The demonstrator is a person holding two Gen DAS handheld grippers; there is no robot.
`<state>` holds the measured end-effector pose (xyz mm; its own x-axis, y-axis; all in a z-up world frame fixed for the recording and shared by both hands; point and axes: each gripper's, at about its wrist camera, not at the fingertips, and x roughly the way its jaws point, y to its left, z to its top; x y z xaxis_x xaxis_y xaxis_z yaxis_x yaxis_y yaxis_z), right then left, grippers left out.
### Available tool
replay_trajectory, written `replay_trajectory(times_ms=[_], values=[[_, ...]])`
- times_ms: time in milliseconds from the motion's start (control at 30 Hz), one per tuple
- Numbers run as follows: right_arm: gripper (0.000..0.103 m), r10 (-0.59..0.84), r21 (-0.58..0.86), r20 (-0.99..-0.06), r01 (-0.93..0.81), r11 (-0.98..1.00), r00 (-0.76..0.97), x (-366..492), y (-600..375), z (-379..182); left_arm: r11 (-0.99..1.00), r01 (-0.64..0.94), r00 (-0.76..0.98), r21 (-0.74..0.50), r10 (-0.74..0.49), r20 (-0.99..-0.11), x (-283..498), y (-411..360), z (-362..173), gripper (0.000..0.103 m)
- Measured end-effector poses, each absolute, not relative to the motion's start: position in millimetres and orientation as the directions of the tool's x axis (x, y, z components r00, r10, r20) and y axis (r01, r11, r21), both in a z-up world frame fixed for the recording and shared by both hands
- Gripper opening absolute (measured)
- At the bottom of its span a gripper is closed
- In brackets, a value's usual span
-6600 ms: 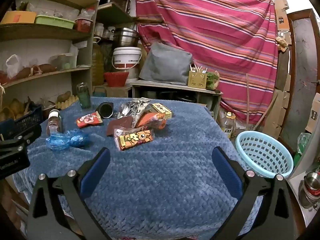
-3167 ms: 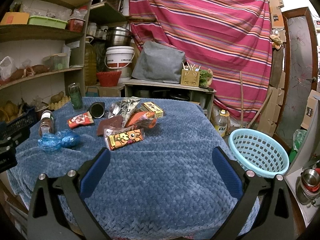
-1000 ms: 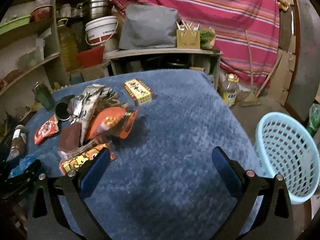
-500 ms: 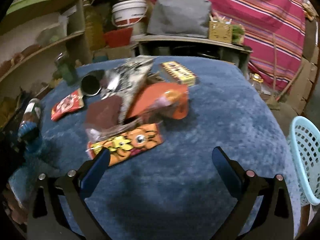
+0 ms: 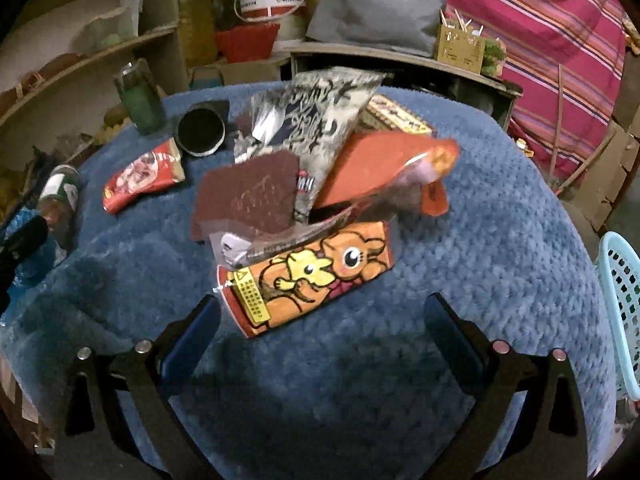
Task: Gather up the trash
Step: 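Grasp the blue plastic bag with the left tool while the right tool grasps the orange snack wrapper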
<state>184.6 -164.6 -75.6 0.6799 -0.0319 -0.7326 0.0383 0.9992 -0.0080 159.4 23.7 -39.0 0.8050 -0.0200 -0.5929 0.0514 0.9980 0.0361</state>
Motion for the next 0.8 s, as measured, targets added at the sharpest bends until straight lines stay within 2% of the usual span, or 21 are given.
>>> replay_trajectory(times_ms=[100, 233, 500, 667, 700, 767, 800], values=[[0.099, -0.058, -0.037, -0.739, 0.045, 0.998, 0.671, 186, -160, -77, 0.998, 0.050, 0.805, 0.032, -0.021, -0.592, 160, 25, -39, 0.030], [0.099, -0.164, -0.133, -0.720, 0.099, 0.986, 0.674, 187, -157, -77, 0.999, 0.051, 0.798, 0.020, -0.029, -0.602, 163, 25, -41, 0.030], [0.099, -0.244, -0.135, -0.671, 0.209, 0.969, 0.700, 168, -191, -63, 0.997, 0.075, 0.796, -0.004, -0.062, -0.602, 163, 13, -38, 0.030], [0.098, -0.197, -0.067, -0.686, 0.209, 0.976, 0.700, 166, -219, -63, 0.994, 0.104, 0.798, 0.014, -0.075, -0.598, 162, -3, -38, 0.030], [0.096, -0.190, -0.060, -0.686, 0.206, 0.977, 0.702, 167, -224, -63, 0.994, 0.108, 0.798, 0.018, -0.076, -0.598, 162, -6, -38, 0.030], [0.075, -0.171, -0.049, -0.683, 0.190, 0.981, 0.710, 169, -230, -62, 0.994, 0.111, 0.796, 0.020, -0.077, -0.600, 162, -9, -38, 0.030], [0.069, -0.161, -0.041, -0.685, 0.183, 0.982, 0.711, 170, -232, -62, 0.994, 0.112, 0.795, 0.019, -0.078, -0.601, 162, -10, -38, 0.030]])
